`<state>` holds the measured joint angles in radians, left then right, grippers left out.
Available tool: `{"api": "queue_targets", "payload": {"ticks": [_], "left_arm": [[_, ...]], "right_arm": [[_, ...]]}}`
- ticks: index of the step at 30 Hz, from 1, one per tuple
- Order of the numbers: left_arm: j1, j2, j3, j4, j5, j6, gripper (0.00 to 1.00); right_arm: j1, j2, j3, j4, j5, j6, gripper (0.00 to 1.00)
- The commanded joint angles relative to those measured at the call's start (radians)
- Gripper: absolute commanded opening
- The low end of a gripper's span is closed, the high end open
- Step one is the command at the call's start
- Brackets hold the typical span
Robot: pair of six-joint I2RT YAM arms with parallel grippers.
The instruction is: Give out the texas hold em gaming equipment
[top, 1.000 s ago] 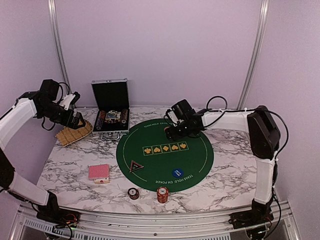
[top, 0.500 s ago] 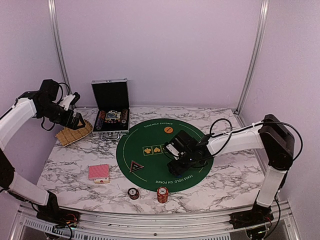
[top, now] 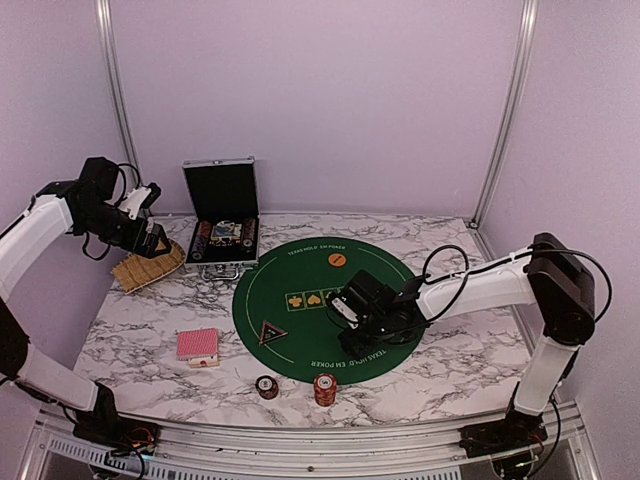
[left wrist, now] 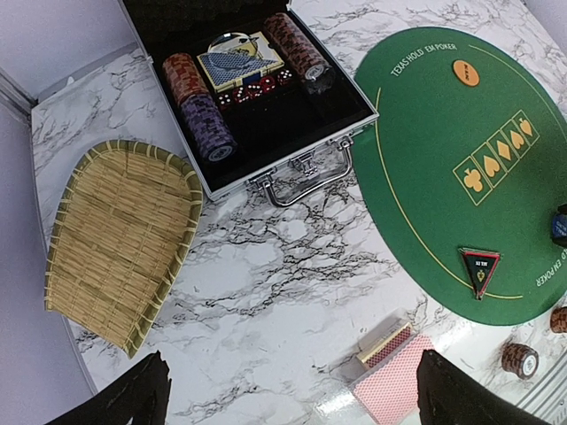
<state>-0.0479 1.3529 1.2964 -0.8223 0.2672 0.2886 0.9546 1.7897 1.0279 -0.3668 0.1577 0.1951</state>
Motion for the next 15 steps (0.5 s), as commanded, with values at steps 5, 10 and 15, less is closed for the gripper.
{"api": "queue_targets", "payload": {"ticks": [5,10,15], "left_arm": [[-0.006,-0.027,0.029,-0.043,0.029,0.007,0.99],[-0.007,-0.026,0.027,-0.049,0.026,0.011,0.99],[-0.009,-0.024,0.021,-0.052,0.03,0.015,0.99]], "right_arm": [[0.009,-0.067,-0.069,-0.052,0.066,0.029,0.45],[0.005,-0.091,-0.083,-0.061,0.103,0.036,0.39],[-0.012,-0.119,-0.119,-0.072,0.113,0.045,0.39]]}}
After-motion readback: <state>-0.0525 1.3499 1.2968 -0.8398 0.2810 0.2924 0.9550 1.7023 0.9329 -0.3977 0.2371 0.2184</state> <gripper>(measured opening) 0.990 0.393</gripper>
